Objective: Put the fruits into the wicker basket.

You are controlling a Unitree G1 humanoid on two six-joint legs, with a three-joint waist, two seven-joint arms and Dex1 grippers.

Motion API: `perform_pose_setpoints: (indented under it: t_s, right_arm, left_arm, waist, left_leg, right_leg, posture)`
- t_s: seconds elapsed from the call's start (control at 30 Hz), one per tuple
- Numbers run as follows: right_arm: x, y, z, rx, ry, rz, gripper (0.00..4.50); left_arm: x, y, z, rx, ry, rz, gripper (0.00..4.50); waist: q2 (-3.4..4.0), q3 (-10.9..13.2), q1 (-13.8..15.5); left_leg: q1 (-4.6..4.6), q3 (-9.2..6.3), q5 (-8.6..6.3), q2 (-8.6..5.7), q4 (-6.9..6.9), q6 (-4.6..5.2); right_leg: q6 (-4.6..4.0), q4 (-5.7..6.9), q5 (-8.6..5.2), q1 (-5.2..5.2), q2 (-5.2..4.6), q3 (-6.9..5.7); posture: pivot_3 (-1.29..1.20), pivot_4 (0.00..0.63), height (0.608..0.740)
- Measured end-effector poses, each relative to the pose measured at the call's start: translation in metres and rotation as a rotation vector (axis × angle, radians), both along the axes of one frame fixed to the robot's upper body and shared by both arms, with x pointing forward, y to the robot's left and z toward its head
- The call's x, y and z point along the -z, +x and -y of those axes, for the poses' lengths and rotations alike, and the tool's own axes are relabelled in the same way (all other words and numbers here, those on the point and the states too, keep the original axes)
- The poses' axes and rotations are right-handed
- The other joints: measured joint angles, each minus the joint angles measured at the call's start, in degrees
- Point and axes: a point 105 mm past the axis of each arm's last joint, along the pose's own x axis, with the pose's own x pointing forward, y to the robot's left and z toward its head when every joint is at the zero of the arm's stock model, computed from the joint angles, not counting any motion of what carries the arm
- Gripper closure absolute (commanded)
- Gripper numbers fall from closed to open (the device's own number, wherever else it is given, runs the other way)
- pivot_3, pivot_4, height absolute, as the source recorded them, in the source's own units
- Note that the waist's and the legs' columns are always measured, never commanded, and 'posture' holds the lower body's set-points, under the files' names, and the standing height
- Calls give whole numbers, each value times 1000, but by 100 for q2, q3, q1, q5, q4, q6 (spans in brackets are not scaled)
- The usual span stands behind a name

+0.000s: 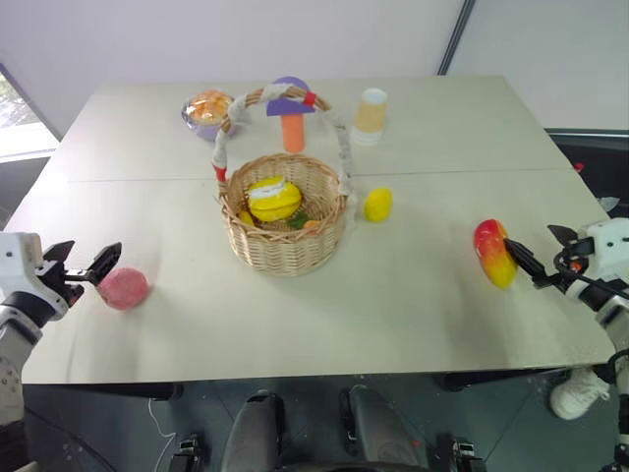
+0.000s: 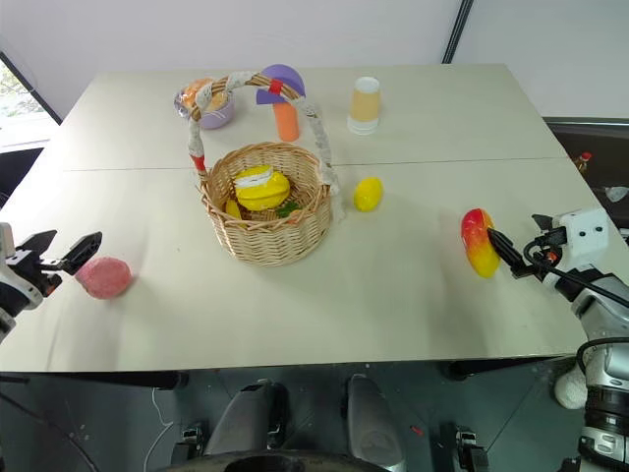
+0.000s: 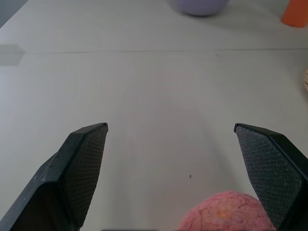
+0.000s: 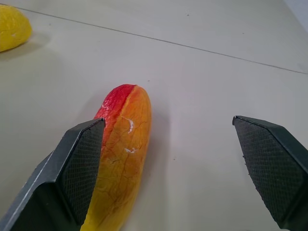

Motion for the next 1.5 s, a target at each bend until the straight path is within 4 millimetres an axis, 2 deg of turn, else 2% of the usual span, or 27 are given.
perform_pose_setpoints:
  t_s: [0.33,0.43,0.53,0.7,0.9,1.03,1.3,1.5]
  right_arm:
    - [-2,2,-2,-7,-3,11,83]
    - [-5,3,-9,-42,-10,15,83]
    - [-14,5,-30,-137,-12,22,83]
    - [-42,-1,-82,-390,-49,22,83]
    - [-47,-21,-158,-703,-53,-30,83]
    - [-52,-37,-197,-879,-63,-37,83]
    - [-42,-63,-238,-1090,-62,-85,83]
    - [-34,-65,-246,-1108,-57,-98,83]
  left_arm:
    - [-3,-1,4,21,13,-10,0]
    - [-3,0,5,29,24,-15,0]
    - [-7,0,7,49,36,-10,0]
    - [-21,-5,26,204,60,-36,0]
    - [-30,-10,39,364,181,-164,0]
    - [-24,-13,43,429,267,-293,0]
    - [0,-13,34,478,385,-466,0]
    - [12,-5,26,470,432,-515,0]
  waist:
    - [0,0,0]
    - [0,0,-8]
    - [1,0,-15]
    - [0,0,-4]
    - [2,1,-3]
    - [0,2,-1]
    - [0,3,7]
    - [-1,3,14]
  left_leg:
    - [0,0,0,0,0,0]
    - [2,0,0,0,0,0]
    - [3,-1,0,1,0,0]
    - [2,-5,0,8,0,0]
    - [3,-3,0,10,0,0]
    - [2,-4,0,11,-1,0]
    - [0,-3,0,14,-1,1]
    - [-3,-3,-1,10,-1,1]
  right_leg:
    - [0,1,0,0,0,0]
    - [0,2,0,0,1,0]
    - [0,4,0,0,2,1]
    - [-1,3,-1,0,1,0]
    - [-3,4,-2,0,1,-1]
    - [-3,1,-2,0,2,-3]
    - [-14,-2,-8,-1,2,-7]
    - [-3,-3,-2,-2,1,-8]
  posture:
    - [0,150,740]
    - [0,150,740]
    - [0,150,740]
    - [0,150,740]
    - [0,150,740]
    - [0,150,740]
    - [0,150,740]
    - [0,150,740]
